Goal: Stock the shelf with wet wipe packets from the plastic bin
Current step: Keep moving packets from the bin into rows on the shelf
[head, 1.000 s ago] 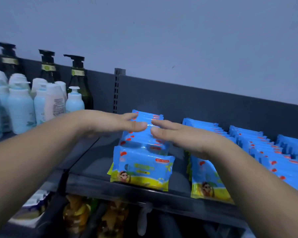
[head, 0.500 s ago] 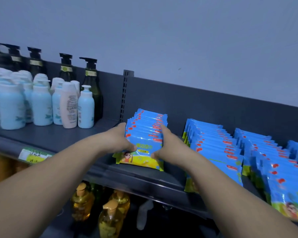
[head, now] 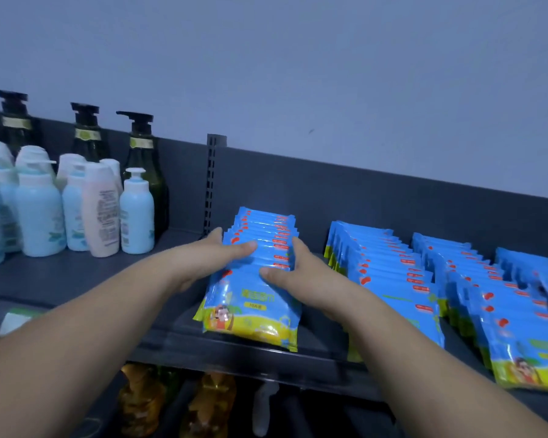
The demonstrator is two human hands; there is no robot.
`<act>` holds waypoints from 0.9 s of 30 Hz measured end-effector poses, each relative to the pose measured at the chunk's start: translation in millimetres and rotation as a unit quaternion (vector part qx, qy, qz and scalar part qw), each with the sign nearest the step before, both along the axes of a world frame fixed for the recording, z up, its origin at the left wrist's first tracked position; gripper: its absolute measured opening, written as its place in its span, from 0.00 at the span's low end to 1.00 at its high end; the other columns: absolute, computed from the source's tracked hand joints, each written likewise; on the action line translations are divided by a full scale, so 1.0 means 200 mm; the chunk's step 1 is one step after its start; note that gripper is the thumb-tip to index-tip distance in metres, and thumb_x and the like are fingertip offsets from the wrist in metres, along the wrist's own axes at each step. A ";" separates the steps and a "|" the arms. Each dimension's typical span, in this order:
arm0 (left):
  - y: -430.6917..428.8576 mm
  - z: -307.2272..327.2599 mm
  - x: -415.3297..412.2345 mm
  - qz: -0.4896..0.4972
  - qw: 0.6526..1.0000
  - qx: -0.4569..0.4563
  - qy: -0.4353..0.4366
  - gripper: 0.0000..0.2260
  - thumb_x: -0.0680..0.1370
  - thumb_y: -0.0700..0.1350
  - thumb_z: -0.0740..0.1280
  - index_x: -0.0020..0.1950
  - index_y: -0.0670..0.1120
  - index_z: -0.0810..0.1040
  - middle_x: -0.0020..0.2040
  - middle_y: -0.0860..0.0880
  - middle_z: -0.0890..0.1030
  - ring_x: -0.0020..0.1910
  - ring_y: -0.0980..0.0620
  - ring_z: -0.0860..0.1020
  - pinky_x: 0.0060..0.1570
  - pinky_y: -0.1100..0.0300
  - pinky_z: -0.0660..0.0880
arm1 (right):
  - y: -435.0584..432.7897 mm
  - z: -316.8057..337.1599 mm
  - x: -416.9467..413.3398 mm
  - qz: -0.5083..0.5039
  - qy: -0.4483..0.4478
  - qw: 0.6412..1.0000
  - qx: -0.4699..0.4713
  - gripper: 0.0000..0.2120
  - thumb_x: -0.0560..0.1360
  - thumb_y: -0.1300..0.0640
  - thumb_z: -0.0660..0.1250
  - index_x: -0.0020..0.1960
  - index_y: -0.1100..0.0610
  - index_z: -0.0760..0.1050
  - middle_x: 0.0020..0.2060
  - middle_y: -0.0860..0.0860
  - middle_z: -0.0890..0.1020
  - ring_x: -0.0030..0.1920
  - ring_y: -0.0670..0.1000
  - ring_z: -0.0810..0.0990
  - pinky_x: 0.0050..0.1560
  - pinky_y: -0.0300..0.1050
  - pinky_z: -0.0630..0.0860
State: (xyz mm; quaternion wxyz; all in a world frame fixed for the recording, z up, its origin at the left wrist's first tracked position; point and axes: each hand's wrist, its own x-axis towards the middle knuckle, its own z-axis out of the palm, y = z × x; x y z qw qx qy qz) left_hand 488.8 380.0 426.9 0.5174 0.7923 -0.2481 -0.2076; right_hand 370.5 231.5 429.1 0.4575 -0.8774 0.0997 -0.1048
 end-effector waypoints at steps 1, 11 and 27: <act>-0.02 0.00 0.02 0.004 1.000 -0.004 0.005 0.38 0.75 0.60 0.66 0.78 0.50 0.53 0.69 0.54 0.69 0.63 0.53 0.72 0.61 0.59 0.67 | 0.01 0.00 0.02 -0.010 -0.004 1.000 -0.011 0.24 0.65 0.44 0.73 0.59 0.41 0.68 0.58 0.49 0.78 0.55 0.47 0.80 0.59 0.48 0.77; -0.08 0.01 0.11 -0.064 0.998 -0.005 0.021 0.21 0.78 0.66 0.55 0.59 0.54 0.75 0.60 0.55 0.75 0.56 0.57 0.76 0.55 0.63 0.72 | 0.00 0.03 0.09 -0.017 0.073 0.997 0.034 0.14 0.76 0.49 0.69 0.60 0.48 0.72 0.53 0.43 0.80 0.50 0.43 0.81 0.47 0.35 0.76; -0.19 -0.04 0.32 -0.074 0.997 -0.014 0.008 0.29 0.72 0.67 0.61 0.70 0.56 0.63 0.70 0.48 0.70 0.62 0.46 0.76 0.61 0.48 0.74 | -0.07 0.05 0.27 -0.069 0.068 0.992 0.080 0.23 0.71 0.48 0.73 0.62 0.41 0.68 0.50 0.43 0.83 0.49 0.47 0.84 0.55 0.47 0.80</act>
